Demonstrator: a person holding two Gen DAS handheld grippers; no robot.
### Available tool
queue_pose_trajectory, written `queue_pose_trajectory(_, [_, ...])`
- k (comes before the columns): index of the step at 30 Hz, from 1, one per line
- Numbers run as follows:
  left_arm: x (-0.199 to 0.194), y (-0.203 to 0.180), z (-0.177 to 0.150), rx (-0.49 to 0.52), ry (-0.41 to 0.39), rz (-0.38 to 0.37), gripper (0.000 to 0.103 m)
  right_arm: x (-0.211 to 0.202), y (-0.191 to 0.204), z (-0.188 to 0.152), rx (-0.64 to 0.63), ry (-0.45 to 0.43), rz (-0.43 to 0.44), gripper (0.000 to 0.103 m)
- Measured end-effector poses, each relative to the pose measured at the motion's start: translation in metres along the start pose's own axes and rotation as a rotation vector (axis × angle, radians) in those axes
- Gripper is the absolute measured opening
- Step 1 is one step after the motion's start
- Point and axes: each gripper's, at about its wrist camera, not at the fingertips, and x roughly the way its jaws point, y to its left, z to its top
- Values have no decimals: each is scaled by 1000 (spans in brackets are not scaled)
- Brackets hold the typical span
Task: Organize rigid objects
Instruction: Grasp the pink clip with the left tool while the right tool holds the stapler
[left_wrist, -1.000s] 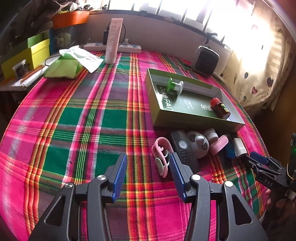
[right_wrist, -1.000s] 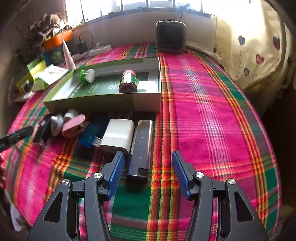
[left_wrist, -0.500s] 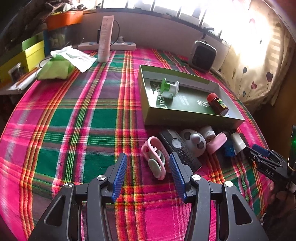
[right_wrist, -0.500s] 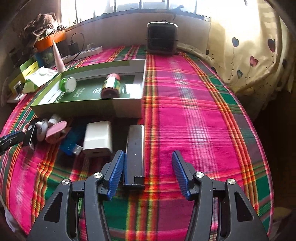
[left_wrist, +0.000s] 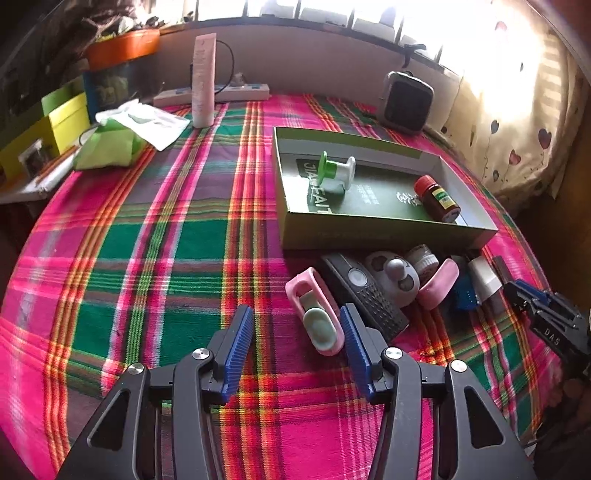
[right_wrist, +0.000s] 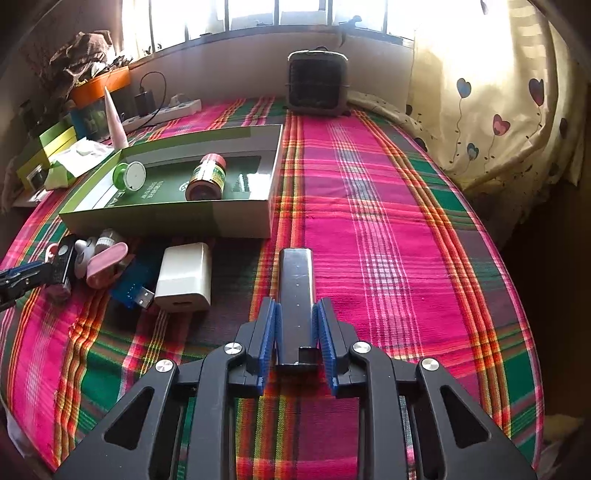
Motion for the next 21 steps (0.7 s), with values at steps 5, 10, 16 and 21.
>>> queue_pose_trajectory(5, [-4,7,-1,-4,-1,33,49,0,-1,0,3,-1,4,24])
queue_pose_trajectory(10, [-4,11,-1,-20,3,43,49,0,-1,-1,3,-2,6,24])
queue_pose_trajectory(16, [-3,3,-2,-35,-4,9,48,0,-1,0,6,-2,9,24])
queue_pose_trajectory(21, [-3,-4,-4,-22,-1,-6,48,0,-2,0,6,-2,9,24])
